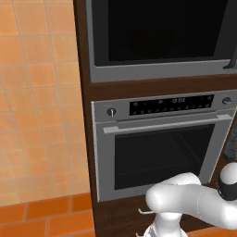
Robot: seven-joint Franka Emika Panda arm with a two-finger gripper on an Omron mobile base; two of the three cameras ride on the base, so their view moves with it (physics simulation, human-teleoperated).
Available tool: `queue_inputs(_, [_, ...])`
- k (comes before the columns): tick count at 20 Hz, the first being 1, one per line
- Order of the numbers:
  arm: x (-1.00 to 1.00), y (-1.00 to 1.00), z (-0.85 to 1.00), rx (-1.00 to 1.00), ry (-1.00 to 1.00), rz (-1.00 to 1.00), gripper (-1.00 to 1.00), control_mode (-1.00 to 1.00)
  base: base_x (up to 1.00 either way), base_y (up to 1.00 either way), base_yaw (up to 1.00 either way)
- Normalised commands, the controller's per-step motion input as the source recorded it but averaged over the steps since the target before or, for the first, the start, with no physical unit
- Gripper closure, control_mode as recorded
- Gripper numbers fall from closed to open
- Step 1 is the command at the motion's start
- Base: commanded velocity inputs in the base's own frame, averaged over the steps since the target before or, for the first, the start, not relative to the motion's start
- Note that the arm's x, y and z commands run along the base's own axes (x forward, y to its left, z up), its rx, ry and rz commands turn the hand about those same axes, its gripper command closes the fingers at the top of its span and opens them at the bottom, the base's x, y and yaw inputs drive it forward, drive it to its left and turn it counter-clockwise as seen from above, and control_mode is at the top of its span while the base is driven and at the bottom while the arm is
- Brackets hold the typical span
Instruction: Open the microwave, place the bowl with waffle inside the microwave, then close the microwave door and turn it on.
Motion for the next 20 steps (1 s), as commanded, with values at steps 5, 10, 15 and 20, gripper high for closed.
queue_inputs(5, [0.01,0.04,0.00,0.00,0.00,0.00,1.00,-1.00,0.00,0.00,0.00])
queue_inputs(10, [0.22,0.20,0.00,-0.01,0.00,0.00,1.00,-1.00,0.00,0.00,0.00])
queue_inputs(15, [0.23,0.01,0.00,0.00,0.00,0.00,1.00,-1.00,0.00,0.00,0.00])
queue_inputs(20, [0.07,0.02,0.00,0.00,0.00,-0.01,1.00,-1.00,0.00,0.00,0.00])
